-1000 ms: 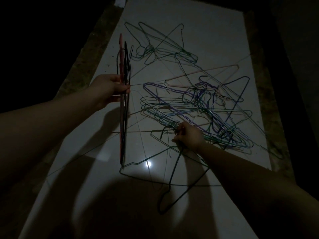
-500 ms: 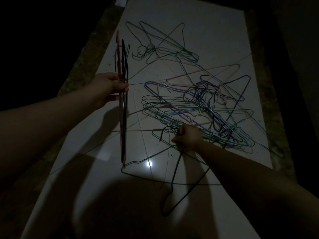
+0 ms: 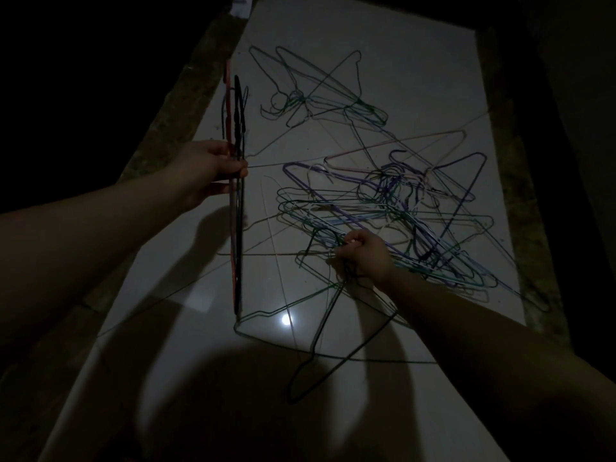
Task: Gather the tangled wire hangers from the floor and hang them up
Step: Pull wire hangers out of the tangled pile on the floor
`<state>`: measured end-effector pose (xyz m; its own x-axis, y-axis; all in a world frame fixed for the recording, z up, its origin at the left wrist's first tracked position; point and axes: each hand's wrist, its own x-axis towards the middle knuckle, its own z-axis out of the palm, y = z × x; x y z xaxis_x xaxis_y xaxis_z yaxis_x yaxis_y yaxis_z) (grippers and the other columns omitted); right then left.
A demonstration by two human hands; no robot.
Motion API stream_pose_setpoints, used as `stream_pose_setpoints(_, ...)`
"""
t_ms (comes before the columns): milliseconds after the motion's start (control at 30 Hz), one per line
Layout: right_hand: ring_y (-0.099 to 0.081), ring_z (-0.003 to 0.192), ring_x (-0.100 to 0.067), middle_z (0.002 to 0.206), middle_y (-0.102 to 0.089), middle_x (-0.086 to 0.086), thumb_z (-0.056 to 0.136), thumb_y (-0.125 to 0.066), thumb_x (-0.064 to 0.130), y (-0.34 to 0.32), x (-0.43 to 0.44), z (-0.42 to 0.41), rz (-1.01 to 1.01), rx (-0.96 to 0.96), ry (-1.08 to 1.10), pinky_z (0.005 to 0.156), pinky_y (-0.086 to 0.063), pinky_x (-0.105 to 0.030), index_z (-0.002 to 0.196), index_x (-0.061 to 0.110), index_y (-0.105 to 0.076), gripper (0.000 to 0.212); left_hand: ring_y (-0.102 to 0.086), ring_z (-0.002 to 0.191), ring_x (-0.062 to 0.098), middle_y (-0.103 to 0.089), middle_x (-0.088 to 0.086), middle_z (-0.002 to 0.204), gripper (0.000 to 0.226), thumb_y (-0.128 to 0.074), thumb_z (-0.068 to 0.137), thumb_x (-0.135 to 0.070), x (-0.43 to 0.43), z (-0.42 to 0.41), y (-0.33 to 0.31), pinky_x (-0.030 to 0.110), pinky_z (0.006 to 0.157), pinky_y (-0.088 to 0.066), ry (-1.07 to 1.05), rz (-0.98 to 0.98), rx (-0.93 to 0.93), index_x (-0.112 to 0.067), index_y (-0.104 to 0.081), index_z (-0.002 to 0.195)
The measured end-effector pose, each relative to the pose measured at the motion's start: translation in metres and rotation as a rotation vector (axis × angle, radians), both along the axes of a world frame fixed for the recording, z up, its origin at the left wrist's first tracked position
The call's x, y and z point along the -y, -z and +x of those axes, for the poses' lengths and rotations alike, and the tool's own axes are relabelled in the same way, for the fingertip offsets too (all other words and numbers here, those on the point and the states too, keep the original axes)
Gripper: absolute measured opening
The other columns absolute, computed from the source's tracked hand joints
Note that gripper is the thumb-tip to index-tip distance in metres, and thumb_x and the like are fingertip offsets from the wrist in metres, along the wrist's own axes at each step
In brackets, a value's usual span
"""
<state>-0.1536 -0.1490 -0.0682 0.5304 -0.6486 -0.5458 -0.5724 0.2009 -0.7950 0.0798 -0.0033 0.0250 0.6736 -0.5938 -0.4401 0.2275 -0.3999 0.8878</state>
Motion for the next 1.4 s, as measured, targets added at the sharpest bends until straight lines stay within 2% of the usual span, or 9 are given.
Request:
stream_pose_setpoints(67,-0.06,0.053,-0.008,0.071,-0.062,-0.004,0.082,-0.066,-0.005,-0.007,0.0,0.001,0.05,0.046,0.008,0.048,-0.049,-0.015,0.094,0.004,-0.06,0.017,-0.063,0.081,0.009,-0.063,-0.001,0.089,0.029,-0.052,0.09,0.001,0.001,-0.001,0.0,0.03,0.079,-0.053,0.0,-0.003,-0.002,-0.008,-0.055,0.117)
stream_pose_setpoints(200,-0.059,0.046,-0.005,0.05,-0.063,0.007,0.085,-0.062,-0.005,-0.014,0.005,0.005,0.151,0.127,0.046,0.045,-0.046,-0.014,0.075,0.007,-0.063,0.016,-0.062,0.078,0.008,-0.062,-0.001,0.088,0.02,-0.051,0.09,0.002,0.004,-0.004,-0.002,0.03,0.08,-0.052,0.007,-0.013,-0.015,-0.011,-0.058,0.103)
stream_pose_setpoints(367,-0.059,0.052,-0.002,0.059,-0.064,0.007,0.09,-0.059,0.005,-0.032,0.013,0.017,0.083,0.252,0.112,0.051,-0.046,-0.014,0.079,0.012,-0.065,0.014,-0.062,0.081,0.011,-0.063,0.001,0.088,0.021,-0.05,0.091,0.003,0.005,-0.007,-0.003,0.034,0.084,-0.052,0.015,-0.021,-0.019,-0.016,-0.058,0.09)
stream_pose_setpoints(533,-0.059,0.07,-0.014,0.075,-0.063,-0.003,0.091,-0.06,0.01,-0.044,0.013,0.033,0.006,0.317,0.145,0.064,-0.047,-0.022,0.079,0.014,-0.064,0.013,-0.061,0.08,0.011,-0.062,0.001,0.089,0.027,-0.05,0.091,0.004,0.007,-0.008,-0.003,0.035,0.085,-0.05,-0.009,-0.011,-0.007,-0.01,-0.053,0.113)
stream_pose_setpoints(600,-0.059,0.072,-0.013,0.076,-0.064,-0.002,0.091,-0.059,0.01,-0.046,0.01,0.039,-0.042,0.334,0.106,0.066,-0.048,-0.021,0.08,0.015,-0.066,0.014,-0.061,0.079,0.009,-0.062,0.0,0.088,0.022,-0.049,0.091,0.003,0.005,-0.008,-0.005,0.033,0.084,-0.05,0.006,-0.005,0.0,-0.011,-0.056,0.106)
stream_pose_setpoints(733,-0.059,0.065,-0.003,0.078,-0.063,-0.005,0.093,-0.056,0.012,-0.057,0.01,0.045,-0.137,0.378,0.097,0.055,-0.043,-0.009,0.077,0.012,-0.064,0.018,-0.06,0.078,0.007,-0.061,-0.001,0.087,0.022,-0.048,0.092,0.003,0.003,-0.004,-0.009,0.027,0.075,-0.053,0.017,-0.035,-0.032,-0.017,-0.056,0.087)
stream_pose_setpoints(833,-0.054,0.057,-0.001,0.069,-0.059,-0.004,0.093,-0.056,0.01,-0.056,0.01,0.048,-0.219,0.31,-0.009,0.057,-0.043,-0.014,0.074,0.004,-0.061,0.021,-0.06,0.077,0.007,-0.06,-0.001,0.086,0.025,-0.046,0.092,0.004,0.002,-0.001,-0.008,0.027,0.075,-0.053,0.005,-0.032,-0.055,-0.018,-0.056,0.086)
stream_pose_setpoints(967,-0.054,0.057,-0.001,0.067,-0.058,-0.002,0.095,-0.052,0.009,-0.07,0.024,0.06,-0.365,0.342,0.116,0.056,-0.043,-0.01,0.072,0.007,-0.058,0.023,-0.057,0.078,0.006,-0.059,-0.003,0.087,0.027,-0.043,0.094,0.003,0.002,0.008,-0.017,0.021,0.068,-0.053,-0.015,-0.066,-0.035,-0.019,-0.056,0.087)
stream_pose_setpoints(1400,-0.05,0.056,-0.01,0.071,-0.059,-0.009,0.093,-0.053,0.003,-0.068,0.022,0.047,-0.219,0.342,-0.033,0.052,-0.041,-0.016,0.069,0.011,-0.058,0.026,-0.057,0.076,0.007,-0.056,-0.003,0.084,0.027,-0.044,0.093,0.004,-0.006,0.027,-0.023,0.025,0.07,-0.048,-0.03,-0.105,-0.013,-0.019,-0.056,0.086)
